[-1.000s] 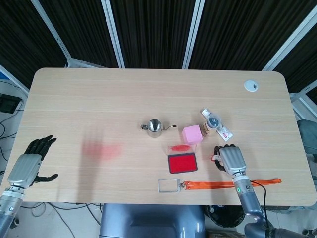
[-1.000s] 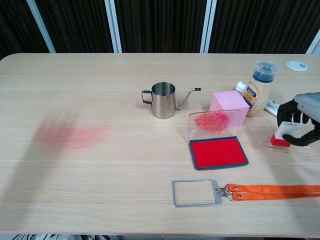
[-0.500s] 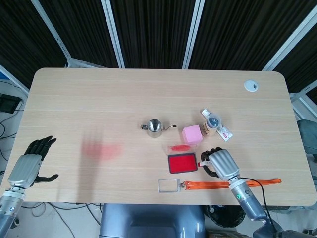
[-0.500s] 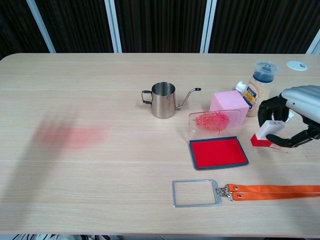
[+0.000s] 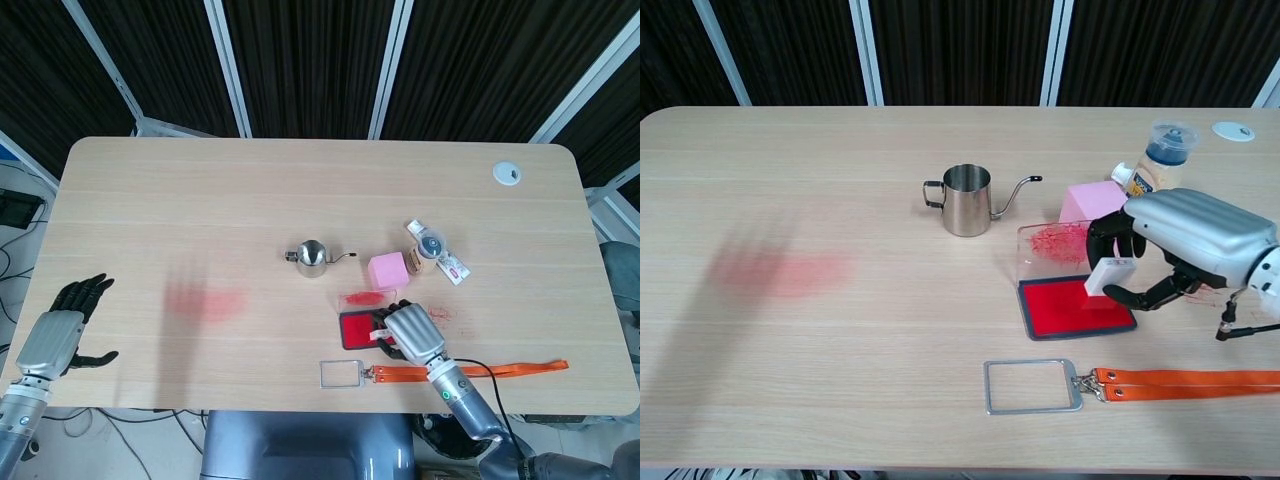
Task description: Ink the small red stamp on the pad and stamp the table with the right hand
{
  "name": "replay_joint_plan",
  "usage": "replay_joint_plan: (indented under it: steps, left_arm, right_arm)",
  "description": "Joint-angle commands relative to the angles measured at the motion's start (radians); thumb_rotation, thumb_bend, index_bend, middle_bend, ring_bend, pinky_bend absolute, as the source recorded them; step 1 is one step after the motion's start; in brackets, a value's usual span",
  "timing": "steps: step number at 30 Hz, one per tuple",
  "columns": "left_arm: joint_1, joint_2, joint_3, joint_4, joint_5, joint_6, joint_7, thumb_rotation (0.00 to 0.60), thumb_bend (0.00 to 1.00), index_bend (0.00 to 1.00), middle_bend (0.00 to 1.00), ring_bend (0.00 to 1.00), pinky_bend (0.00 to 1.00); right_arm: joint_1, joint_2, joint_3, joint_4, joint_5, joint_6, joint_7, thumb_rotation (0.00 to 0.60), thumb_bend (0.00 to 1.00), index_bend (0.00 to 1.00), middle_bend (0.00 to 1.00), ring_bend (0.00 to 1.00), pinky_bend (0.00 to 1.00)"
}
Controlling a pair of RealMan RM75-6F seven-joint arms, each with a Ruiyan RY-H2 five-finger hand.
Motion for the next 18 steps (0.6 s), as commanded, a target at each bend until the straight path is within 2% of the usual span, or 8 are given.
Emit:
replay_joint_plan:
  steps: [1,18]
  left_arm:
    - [0.000,0.001,0.000,0.000,0.000,-0.001,-0.002,0.600,0.01,0.00,0.00,0.00,0.00]
    - [-0.003,0.004,0.001,-0.002,-0.001,-0.007,-0.006,0.600,0.01,0.00,0.00,0.00,0.00]
  right_arm:
    - [0.006,-0.021,0.007,0.017,0.009,-0.006,-0.006,0.600,0.69,0.79,0.68,0.51,0.47]
    - [0.029,-0.119,0.012,0.143,0.021,-0.025,-0.034,0.600,0.69,0.79,0.68,0.51,0.47]
